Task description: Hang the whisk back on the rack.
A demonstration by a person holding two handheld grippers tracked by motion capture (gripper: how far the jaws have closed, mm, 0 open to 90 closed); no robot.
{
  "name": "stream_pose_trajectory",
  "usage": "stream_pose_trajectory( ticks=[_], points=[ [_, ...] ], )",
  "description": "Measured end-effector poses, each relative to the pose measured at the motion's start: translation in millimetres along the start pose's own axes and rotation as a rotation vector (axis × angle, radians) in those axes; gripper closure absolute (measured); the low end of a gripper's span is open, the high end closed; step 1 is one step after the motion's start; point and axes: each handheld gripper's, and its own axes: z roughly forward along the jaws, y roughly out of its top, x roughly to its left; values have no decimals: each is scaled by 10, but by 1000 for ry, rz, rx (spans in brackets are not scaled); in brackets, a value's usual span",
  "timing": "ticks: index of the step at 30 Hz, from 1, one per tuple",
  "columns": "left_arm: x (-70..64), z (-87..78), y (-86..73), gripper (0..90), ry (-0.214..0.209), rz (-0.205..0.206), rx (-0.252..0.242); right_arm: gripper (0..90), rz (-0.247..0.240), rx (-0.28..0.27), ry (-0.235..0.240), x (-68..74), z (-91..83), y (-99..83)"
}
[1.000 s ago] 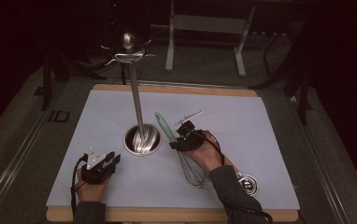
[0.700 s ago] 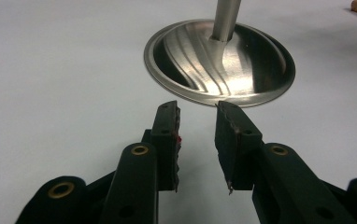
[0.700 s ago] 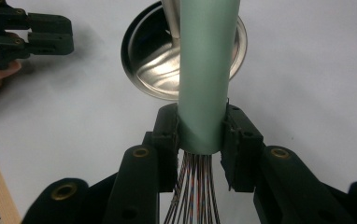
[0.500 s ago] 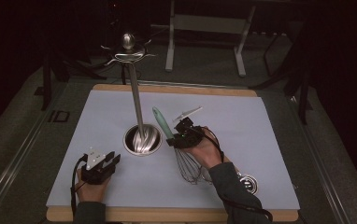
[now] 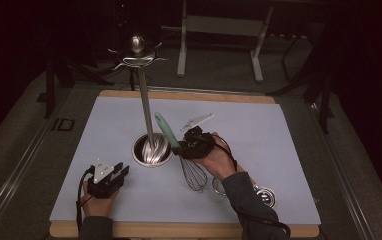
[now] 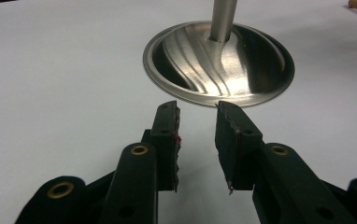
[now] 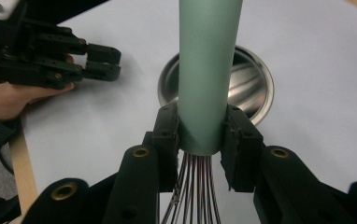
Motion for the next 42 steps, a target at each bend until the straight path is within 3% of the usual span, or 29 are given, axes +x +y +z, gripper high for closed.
stream_pose_trajectory(
  ticks=[18,31,38,42],
  points=[
    [-6,-5,-3,695,8,1,-6,693,-228,-116,63,-48,-170,104],
    [-5,-8,-5,695,8,0,-9,693,-267,-178,99,-85,-285,220],
    [-5,-7,-5,694,9,-2,-9,694,-315,-169,94,-104,-349,289],
    [-5,-8,-5,693,9,-2,-9,693,-324,-205,113,-132,-392,313]
  ],
)
